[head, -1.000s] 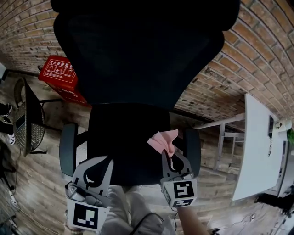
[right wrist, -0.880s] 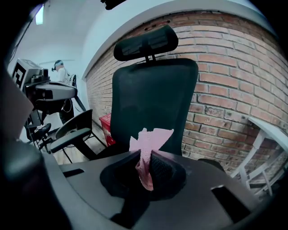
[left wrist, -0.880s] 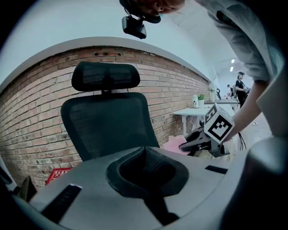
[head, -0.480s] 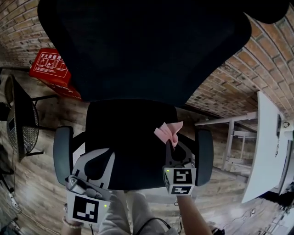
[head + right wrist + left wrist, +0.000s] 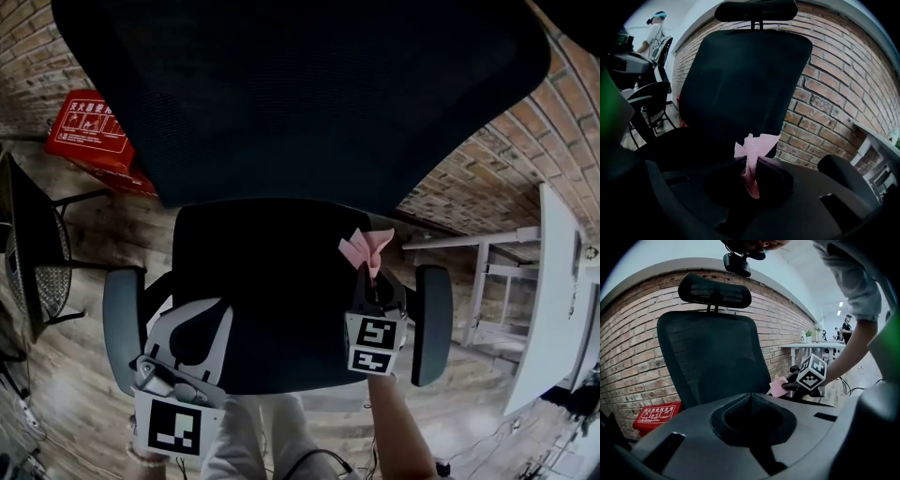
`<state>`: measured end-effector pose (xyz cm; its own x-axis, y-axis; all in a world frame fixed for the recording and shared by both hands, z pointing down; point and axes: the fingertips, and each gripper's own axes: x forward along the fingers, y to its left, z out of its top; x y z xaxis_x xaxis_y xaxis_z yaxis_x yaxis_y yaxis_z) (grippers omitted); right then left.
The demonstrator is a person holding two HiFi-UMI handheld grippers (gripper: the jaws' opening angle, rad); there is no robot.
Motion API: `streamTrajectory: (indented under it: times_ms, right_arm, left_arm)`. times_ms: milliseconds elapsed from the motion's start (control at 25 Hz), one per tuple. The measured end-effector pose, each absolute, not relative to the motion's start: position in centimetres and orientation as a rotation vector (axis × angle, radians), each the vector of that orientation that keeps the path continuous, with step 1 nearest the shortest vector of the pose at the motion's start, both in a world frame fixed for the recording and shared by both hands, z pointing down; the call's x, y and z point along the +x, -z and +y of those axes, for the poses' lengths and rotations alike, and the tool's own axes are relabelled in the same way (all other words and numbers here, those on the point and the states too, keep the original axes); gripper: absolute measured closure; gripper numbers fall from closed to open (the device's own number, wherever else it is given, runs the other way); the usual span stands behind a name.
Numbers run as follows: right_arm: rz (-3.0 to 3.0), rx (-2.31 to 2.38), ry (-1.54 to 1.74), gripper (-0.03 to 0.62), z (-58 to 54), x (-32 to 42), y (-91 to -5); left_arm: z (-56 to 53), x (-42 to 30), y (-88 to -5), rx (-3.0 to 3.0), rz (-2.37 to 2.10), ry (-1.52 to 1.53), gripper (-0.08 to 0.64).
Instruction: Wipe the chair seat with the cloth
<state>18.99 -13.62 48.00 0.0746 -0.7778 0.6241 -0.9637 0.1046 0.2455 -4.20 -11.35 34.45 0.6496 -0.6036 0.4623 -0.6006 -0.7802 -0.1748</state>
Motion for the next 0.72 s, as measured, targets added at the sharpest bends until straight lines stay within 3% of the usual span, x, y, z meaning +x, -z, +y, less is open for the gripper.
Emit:
streamTrajectory:
  times_ms: [400,720]
  right_arm:
    - [-1.537,1.800,-0.301,0.532,-17.0,22.0,-51.5]
    - [-1.533,1.781,-0.497,0.532,-17.5,20.7,-56.9]
  left_arm:
    - [-13.2,-5.2,-37.1,-2.861,1.041,0.803,0.541]
    - [-14.1,-5.8,-38.0,-2.901,1.044,0.788,0.541]
